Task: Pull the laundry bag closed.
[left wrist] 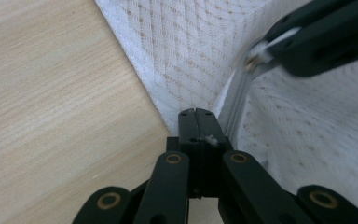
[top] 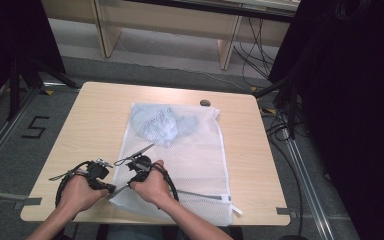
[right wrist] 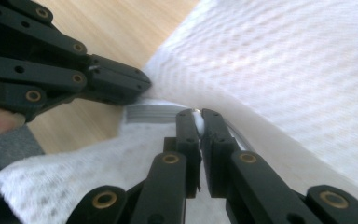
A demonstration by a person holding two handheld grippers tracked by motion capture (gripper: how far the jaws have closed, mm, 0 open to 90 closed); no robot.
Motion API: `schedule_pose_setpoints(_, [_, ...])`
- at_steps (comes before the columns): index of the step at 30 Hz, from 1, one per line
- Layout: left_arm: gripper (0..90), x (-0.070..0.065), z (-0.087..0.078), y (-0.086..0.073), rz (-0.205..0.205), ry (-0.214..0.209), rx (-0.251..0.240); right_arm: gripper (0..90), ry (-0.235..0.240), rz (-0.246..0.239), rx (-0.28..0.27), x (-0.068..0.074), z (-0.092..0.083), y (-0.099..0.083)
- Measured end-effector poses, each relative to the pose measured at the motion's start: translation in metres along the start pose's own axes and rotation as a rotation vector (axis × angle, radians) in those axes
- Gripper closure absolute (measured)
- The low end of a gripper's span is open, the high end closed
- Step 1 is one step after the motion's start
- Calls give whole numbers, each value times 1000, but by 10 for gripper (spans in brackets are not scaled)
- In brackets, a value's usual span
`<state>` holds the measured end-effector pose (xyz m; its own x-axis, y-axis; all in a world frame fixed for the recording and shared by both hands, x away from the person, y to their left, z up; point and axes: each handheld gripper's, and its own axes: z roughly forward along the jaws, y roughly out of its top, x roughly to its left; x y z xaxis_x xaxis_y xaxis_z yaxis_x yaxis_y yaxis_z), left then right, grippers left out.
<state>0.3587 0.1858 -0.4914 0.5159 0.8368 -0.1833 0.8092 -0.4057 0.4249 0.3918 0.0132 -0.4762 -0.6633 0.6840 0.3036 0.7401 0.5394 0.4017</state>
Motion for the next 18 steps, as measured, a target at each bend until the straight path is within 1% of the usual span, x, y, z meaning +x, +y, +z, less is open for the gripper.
schedule_pose_setpoints(1, [900, 1, 0, 1, 7, -4, 9, 874, -4, 21, 11, 0, -4, -1])
schedule_pose_setpoints(2, [900, 1, 0, 1, 7, -4, 9, 873, 10, -7, 11, -2, -7, -1])
schedule_pose_setpoints(3, [900, 1, 0, 1, 7, -4, 10, 873, 18, -15, 9, -3, -8, -1])
schedule_pose_setpoints(4, [900, 2, -1, 1, 27, 3, 20, 872, 19, 7, 19, 0, -9, -1])
schedule_pose_setpoints(5, [900, 3, -1, 1, 23, -7, 14, 872, 21, -2, 14, 0, -9, -1])
schedule_pose_setpoints(7, [900, 3, -1, 1, 22, -8, 20, 872, 24, 1, 20, 1, -8, -1])
schedule_pose_setpoints(8, [900, 2, 0, -1, -4, -6, 0, 872, 43, -2, 20, -1, -6, -3])
schedule_pose_setpoints(9, [900, 2, 0, -1, -4, -6, 0, 872, 43, -2, 20, -1, -6, -3])
schedule_pose_setpoints(10, [900, 2, 0, -1, -10, -11, -5, 871, 54, -17, 11, -4, -6, -5])
schedule_pose_setpoints(11, [900, 2, 0, -1, -11, -8, -3, 871, 63, -2, 17, -3, -7, -7])
schedule_pose_setpoints(13, [900, 2, 0, -1, -13, -8, -2, 871, 69, -22, 10, -3, -7, -9])
schedule_pose_setpoints(14, [900, 2, -1, 0, -15, -4, 2, 871, 68, -11, 23, -2, -8, -10])
schedule_pose_setpoints(15, [900, 2, 0, -1, -23, -4, -5, 871, 72, -38, 22, -3, -8, -11])
schedule_pose_setpoints(18, [900, 3, -1, -1, -22, -4, -5, 871, 80, -46, 29, -2, -8, -14])
